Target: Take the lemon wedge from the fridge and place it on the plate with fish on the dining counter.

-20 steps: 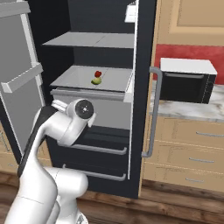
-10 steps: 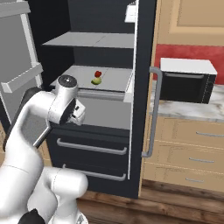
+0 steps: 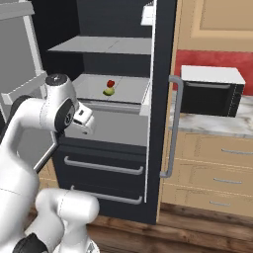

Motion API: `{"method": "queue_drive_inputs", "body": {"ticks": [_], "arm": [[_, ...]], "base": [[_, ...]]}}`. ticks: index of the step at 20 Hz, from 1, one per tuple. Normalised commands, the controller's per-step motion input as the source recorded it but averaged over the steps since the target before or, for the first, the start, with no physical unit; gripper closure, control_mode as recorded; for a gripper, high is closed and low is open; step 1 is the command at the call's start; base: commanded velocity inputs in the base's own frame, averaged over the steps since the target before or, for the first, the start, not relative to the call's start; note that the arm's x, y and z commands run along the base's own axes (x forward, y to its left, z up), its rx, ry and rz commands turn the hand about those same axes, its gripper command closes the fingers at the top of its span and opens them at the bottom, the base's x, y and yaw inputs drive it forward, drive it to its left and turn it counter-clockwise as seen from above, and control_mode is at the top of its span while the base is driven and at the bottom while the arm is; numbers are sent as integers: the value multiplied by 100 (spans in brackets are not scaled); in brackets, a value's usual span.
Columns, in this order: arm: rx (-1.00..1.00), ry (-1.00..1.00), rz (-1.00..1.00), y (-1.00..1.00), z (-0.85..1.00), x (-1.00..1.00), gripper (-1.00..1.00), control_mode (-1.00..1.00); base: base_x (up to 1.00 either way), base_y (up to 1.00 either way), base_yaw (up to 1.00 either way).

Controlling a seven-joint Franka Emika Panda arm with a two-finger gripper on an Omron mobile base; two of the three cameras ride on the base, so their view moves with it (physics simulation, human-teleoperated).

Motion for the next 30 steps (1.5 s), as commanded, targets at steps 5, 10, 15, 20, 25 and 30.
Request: {"method": "queue_drive_inputs", "body": {"ticks": [5, 10, 15, 20, 25, 30], "arm": [[-5, -15, 0, -6, 0, -13, -100, -100], [0, -8, 0, -2, 0, 0, -100, -100], [0, -6, -3, 0, 18, 26, -100, -100], [0, 0, -6, 0, 29, 54, -100, -100], [0, 0, -1, 0, 28, 13, -100, -100], [1, -1, 0, 0, 23, -5, -100, -100]], "base": [[0, 0, 0], [0, 0, 0], [0, 0, 0], [0, 0, 0], [0, 0, 0], [0, 0, 0]]}}
